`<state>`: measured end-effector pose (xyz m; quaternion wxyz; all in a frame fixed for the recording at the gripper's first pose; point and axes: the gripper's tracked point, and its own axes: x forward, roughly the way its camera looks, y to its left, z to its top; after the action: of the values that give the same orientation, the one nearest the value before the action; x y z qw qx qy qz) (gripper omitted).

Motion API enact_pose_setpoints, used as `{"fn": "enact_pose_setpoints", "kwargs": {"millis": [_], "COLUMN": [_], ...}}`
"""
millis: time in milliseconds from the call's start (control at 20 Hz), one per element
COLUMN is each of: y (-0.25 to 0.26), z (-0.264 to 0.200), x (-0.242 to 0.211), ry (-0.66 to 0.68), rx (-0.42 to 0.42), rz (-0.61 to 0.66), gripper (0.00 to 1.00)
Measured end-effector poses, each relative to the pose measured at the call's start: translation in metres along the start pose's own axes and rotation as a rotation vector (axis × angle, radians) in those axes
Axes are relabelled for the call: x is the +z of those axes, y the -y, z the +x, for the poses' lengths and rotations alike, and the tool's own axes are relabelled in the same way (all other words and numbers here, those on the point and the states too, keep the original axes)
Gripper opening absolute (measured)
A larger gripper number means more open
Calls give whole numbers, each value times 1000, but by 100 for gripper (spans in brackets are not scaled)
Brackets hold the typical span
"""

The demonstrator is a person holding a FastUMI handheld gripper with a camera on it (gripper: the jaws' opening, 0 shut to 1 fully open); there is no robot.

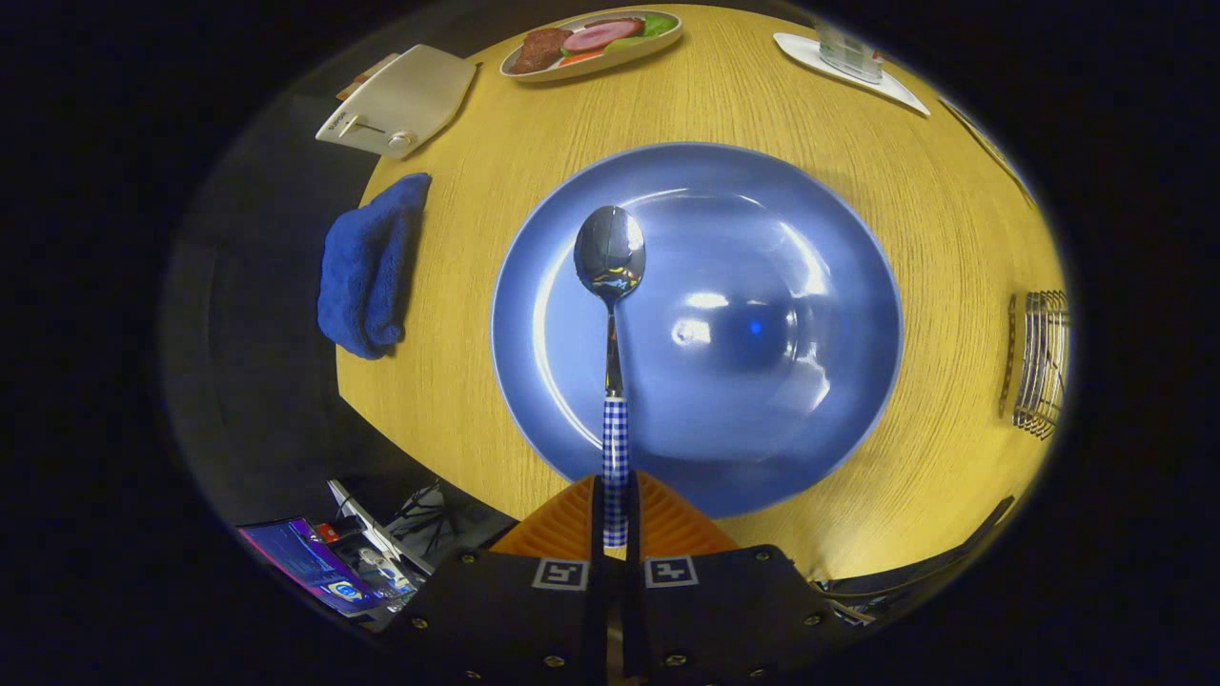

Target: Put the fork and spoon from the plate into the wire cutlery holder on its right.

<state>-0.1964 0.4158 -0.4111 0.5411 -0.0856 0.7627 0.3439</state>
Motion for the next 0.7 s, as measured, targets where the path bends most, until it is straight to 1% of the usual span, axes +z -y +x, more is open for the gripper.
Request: {"fn": "enact_pose_setpoints", "kwargs": {"millis": [100, 300, 500, 600, 700], "y": [2, 1, 24, 30, 33], "z": [-6, -33, -73, -95, -119], "x": [2, -13, -26, -29, -34], "ry": [-5, -56, -80, -55, -21], "rx": [17, 62, 28, 45, 96], "rz": [0, -42, -80, -52, 8], "gripper": [7, 7, 7, 7, 7]}}
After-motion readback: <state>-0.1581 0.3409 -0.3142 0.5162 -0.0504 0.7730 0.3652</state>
